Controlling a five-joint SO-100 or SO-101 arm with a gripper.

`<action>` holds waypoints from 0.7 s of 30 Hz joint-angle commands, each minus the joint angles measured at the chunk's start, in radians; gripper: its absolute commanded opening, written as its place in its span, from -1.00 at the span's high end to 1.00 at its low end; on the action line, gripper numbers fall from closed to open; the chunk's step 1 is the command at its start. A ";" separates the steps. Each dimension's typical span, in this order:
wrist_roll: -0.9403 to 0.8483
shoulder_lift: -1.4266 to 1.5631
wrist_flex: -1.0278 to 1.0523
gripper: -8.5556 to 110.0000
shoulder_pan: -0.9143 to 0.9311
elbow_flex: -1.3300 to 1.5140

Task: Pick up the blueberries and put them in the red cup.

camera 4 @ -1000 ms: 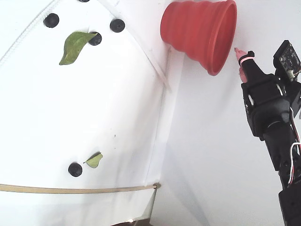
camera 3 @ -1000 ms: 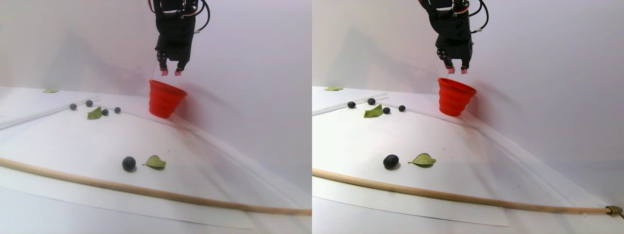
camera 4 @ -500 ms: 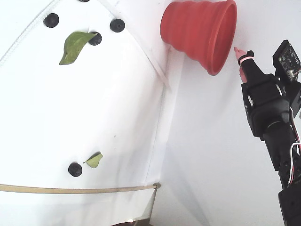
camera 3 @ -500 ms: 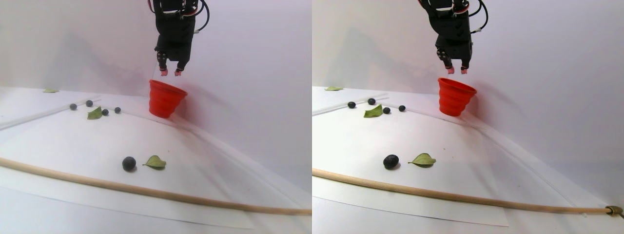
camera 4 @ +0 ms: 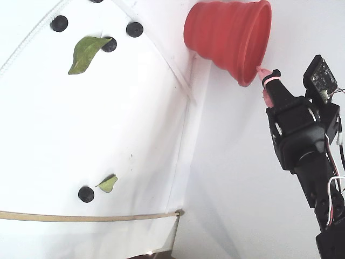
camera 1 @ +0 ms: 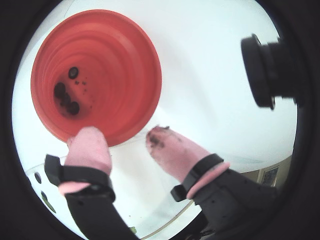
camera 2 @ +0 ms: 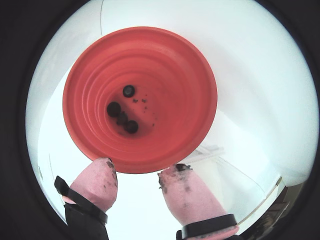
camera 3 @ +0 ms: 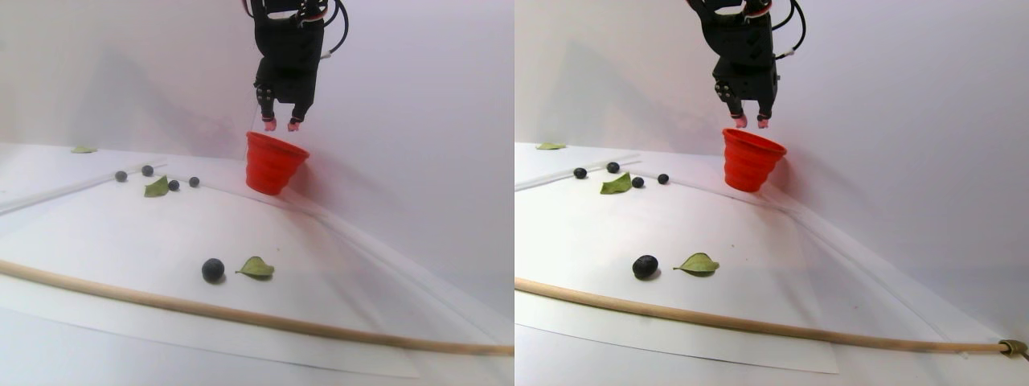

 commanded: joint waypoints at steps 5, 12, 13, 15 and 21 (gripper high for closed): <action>0.011 0.187 0.000 0.58 -0.009 0.048; 0.015 0.227 0.002 0.58 -0.025 0.124; 0.017 0.233 0.005 0.58 -0.028 0.133; 0.023 0.247 0.014 0.58 -0.032 0.147; 0.034 0.275 0.031 0.58 -0.041 0.190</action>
